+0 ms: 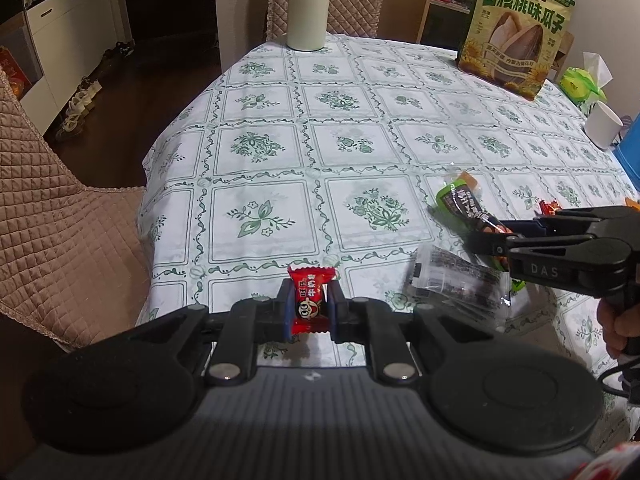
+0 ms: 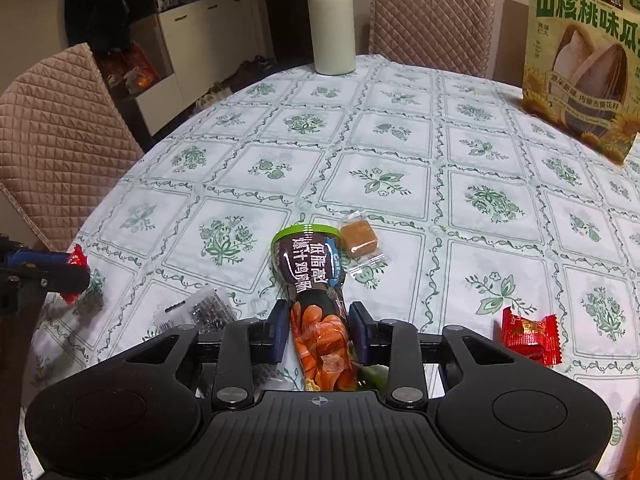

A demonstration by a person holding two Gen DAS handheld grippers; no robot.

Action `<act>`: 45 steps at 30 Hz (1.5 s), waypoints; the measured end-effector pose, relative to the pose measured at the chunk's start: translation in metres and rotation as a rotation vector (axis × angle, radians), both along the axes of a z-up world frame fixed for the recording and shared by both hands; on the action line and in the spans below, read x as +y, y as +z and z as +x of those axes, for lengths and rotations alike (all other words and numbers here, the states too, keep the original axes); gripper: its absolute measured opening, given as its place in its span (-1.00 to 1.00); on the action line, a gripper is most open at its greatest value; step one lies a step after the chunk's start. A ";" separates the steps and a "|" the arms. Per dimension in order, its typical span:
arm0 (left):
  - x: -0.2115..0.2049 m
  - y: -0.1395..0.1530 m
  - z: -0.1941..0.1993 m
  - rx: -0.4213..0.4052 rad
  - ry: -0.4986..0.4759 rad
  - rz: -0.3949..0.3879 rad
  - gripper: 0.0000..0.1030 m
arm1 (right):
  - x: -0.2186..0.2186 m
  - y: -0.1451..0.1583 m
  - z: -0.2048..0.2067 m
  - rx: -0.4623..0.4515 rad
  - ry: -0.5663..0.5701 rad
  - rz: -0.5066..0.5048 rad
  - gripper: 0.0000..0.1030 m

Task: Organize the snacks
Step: 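Grasp the green-wrapped sausage snack with the right gripper while the left gripper holds its candy, then carry the red candy and sausage snack over the orange tray with both grippers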

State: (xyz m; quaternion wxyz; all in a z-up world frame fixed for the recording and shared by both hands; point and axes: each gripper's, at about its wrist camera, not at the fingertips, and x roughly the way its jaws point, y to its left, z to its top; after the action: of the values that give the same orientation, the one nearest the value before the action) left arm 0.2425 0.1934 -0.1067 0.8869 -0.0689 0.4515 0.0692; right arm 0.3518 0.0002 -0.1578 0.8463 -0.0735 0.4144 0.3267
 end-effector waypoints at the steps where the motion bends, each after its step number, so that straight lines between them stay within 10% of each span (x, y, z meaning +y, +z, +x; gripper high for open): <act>1: 0.000 0.000 0.000 0.001 0.001 0.001 -0.72 | -0.001 0.000 0.000 0.003 0.002 0.001 -0.40; 45: -0.161 0.058 -0.053 -0.109 -0.280 -0.056 -0.72 | -0.188 0.100 -0.134 0.021 -0.240 0.219 -0.42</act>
State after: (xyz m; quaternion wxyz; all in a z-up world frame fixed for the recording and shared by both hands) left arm 0.1893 0.0324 -0.0488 0.9088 -0.0335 0.4097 -0.0714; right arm 0.2182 -0.1880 -0.0582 0.8777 0.0727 0.3909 0.2674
